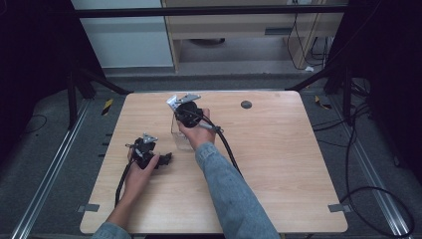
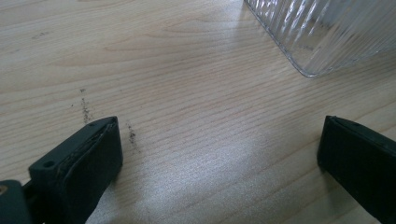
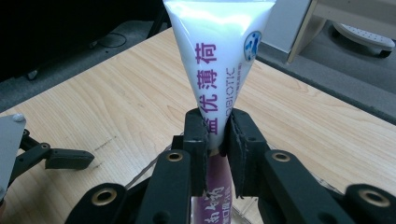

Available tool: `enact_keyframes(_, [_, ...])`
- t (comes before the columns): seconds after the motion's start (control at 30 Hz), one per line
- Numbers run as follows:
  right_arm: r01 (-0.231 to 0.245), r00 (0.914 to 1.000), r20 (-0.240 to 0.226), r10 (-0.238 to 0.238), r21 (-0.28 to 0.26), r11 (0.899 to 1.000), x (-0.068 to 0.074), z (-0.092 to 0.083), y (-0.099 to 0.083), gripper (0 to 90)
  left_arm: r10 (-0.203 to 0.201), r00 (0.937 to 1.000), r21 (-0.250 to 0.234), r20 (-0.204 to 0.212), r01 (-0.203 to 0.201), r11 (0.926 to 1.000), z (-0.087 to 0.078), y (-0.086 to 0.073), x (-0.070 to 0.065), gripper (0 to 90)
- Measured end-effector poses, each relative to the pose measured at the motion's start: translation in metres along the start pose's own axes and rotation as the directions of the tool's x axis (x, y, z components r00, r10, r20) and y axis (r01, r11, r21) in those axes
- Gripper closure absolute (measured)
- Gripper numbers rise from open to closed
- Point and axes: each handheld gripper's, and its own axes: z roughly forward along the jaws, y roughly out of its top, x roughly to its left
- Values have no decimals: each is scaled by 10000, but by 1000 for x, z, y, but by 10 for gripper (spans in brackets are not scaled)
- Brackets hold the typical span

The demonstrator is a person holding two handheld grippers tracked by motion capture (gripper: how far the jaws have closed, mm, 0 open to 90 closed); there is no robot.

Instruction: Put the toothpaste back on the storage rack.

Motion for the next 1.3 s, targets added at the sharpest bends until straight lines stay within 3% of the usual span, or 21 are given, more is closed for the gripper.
enact_keyframes(1.3, [-226,9996,-151,226,-4,9997,-5,0,1,735,1,10000,0,0,-1,10000,0,0,0,0])
